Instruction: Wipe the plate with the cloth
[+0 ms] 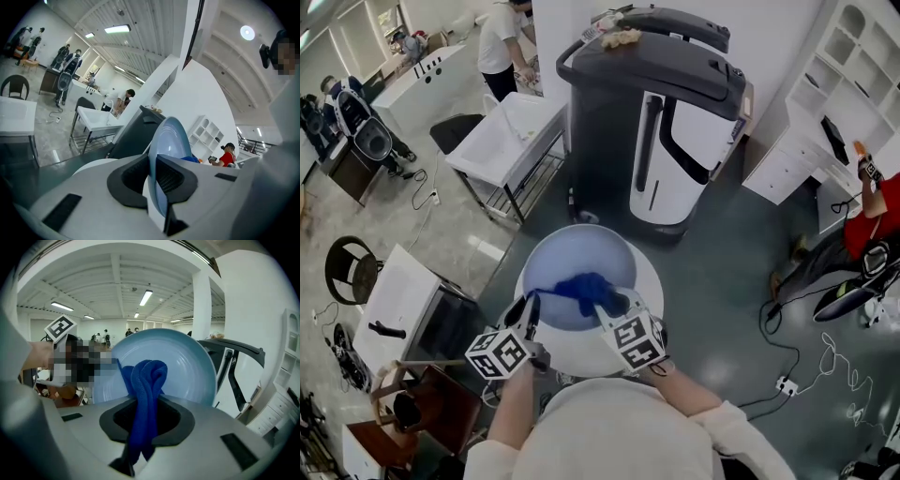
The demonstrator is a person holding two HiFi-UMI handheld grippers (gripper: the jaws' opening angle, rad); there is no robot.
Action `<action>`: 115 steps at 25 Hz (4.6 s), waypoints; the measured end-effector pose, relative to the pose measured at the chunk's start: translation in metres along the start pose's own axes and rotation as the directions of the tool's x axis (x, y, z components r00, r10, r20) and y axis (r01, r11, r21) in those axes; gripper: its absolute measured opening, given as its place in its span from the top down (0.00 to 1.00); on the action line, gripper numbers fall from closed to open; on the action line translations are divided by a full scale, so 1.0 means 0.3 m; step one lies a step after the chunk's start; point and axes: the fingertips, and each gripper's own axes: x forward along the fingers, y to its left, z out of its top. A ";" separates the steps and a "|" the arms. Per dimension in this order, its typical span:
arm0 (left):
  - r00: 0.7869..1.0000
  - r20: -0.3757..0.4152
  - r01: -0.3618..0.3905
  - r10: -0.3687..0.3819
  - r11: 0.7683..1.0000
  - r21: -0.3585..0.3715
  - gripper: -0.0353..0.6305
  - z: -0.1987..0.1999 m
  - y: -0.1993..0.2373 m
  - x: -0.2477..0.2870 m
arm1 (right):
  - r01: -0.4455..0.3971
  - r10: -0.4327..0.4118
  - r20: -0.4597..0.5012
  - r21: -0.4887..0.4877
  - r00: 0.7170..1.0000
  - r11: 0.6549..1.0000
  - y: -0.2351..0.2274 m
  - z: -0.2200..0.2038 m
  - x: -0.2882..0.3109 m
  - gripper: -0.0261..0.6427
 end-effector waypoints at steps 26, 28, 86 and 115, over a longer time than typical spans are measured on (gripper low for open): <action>0.999 -0.045 0.025 -0.025 1.000 -0.008 0.88 -0.066 -0.032 0.023 | -0.072 0.076 0.047 -0.076 0.996 0.994 0.116 0.097 0.054 0.83; 0.999 -0.028 0.022 -0.022 1.000 -0.013 0.88 -0.043 -0.024 0.023 | -0.093 0.096 0.026 -0.086 0.995 0.992 0.141 0.069 0.053 0.83; 0.976 -0.208 -0.109 0.066 0.974 -0.201 0.88 -0.331 0.214 0.115 | 0.077 -0.105 0.207 0.141 0.973 0.987 -0.124 0.071 -0.150 0.83; 0.893 -0.411 -0.313 0.185 0.910 -0.271 0.88 -0.623 0.430 0.222 | 0.105 -0.139 0.171 0.192 0.975 0.976 -0.142 0.027 -0.204 0.83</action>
